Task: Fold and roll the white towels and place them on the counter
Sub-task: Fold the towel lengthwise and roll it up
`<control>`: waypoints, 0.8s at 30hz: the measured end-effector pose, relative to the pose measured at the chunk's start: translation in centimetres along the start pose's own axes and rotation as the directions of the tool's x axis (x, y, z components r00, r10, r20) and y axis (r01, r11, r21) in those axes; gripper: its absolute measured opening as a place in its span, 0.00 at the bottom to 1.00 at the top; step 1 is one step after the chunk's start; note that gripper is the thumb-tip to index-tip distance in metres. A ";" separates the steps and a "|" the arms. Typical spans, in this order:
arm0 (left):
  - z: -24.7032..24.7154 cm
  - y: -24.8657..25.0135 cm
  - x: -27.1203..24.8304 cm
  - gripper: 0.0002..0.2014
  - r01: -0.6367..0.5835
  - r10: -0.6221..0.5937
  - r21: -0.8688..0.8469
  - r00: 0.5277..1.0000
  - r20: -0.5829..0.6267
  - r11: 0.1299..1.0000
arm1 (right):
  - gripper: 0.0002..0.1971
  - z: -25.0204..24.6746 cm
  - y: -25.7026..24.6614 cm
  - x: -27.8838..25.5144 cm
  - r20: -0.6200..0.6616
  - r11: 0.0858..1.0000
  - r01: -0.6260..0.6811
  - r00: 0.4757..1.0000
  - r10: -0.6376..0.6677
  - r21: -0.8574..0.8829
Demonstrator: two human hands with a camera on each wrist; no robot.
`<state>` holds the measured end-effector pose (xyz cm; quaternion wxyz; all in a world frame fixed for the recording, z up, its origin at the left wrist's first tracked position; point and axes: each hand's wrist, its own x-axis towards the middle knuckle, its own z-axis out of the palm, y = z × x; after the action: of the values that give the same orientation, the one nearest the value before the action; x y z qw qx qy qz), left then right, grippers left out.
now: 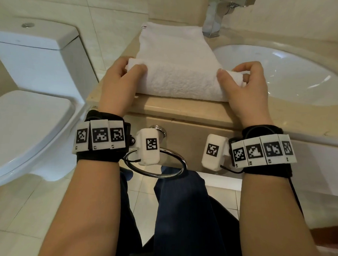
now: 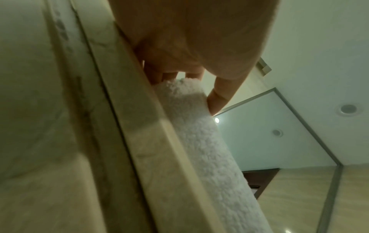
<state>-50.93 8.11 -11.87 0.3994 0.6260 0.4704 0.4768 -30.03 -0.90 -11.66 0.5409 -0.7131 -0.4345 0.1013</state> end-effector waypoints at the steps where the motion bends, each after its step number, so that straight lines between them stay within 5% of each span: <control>1: 0.0 0.1 0.0 0.04 0.006 -0.006 0.001 1.000 -0.005 1.000 | 0.18 0.0 0.0 0.0 -0.015 1.000 -0.002 1.000 0.002 -0.017; 8: 0.0 -0.2 -0.2 0.17 0.008 0.000 0.124 0.998 -0.065 0.992 | 0.19 0.5 0.1 0.7 -0.075 0.989 -0.061 0.996 0.052 -0.133; 12: -0.2 -0.5 0.0 0.20 0.006 0.005 0.130 0.996 -0.084 0.992 | 0.19 0.3 -0.4 1.3 0.006 0.955 -0.157 0.986 0.164 -0.251; 18: -0.3 -0.3 -0.2 0.08 -0.013 0.018 0.129 0.999 -0.041 0.992 | 0.23 0.4 -1.0 2.0 0.011 0.886 -0.246 0.962 0.273 -0.392; 21: -0.2 0.3 -0.5 0.18 -0.164 0.161 0.195 0.987 0.031 0.967 | 0.31 0.2 -1.1 1.6 -0.062 0.873 -0.209 0.977 0.203 -0.440; 24: 0.1 0.8 -0.4 0.21 -0.224 0.202 0.200 0.972 0.123 0.954 | 0.27 0.1 -1.3 1.1 -0.127 0.898 -0.069 0.992 0.015 -0.434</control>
<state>-50.66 7.48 -11.19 0.2997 0.7354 0.4276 0.4318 -30.05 0.00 -10.25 0.3899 -0.8303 -0.3971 -0.0301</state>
